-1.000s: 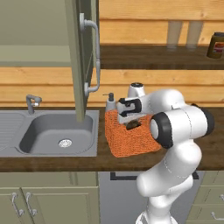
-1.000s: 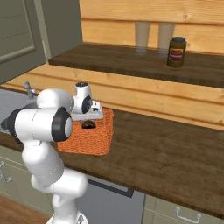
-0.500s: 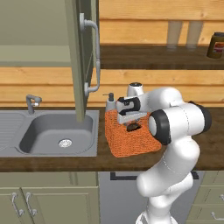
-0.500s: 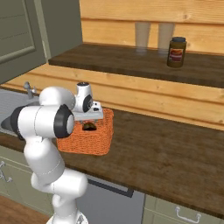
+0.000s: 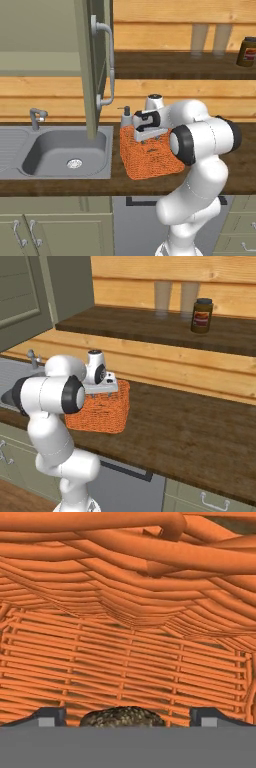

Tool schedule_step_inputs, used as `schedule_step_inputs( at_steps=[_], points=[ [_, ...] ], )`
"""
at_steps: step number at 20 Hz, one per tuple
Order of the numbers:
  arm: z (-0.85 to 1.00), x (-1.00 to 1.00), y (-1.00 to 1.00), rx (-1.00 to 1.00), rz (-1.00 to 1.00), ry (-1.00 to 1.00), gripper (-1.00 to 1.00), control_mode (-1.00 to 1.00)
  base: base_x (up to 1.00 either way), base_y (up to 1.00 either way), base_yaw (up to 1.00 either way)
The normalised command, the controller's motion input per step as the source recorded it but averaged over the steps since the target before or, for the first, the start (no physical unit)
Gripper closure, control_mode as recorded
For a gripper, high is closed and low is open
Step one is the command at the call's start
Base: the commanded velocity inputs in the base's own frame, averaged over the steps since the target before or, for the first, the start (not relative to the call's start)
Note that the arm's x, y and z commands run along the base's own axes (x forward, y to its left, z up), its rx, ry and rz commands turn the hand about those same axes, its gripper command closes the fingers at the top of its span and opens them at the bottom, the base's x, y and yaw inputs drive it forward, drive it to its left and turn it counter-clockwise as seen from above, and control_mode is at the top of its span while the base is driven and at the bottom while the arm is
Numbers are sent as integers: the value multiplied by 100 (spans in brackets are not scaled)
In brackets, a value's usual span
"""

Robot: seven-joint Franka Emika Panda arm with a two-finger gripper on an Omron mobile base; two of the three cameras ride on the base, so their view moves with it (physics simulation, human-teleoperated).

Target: Open the cabinet, pick up the bread from the cabinet and place it in the basket. Then move the basket to the dining counter.

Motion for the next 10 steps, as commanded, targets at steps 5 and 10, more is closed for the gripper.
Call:
schedule_step_inputs(
  at_steps=[5, 10],
  points=[
    [55, -49, -31, 0, -7, -15, -100, -100, 0, 0, 0],
    [69, -27, -70, 1, -22, -4, -100, -100, 0, 0, 0]
  ],
)
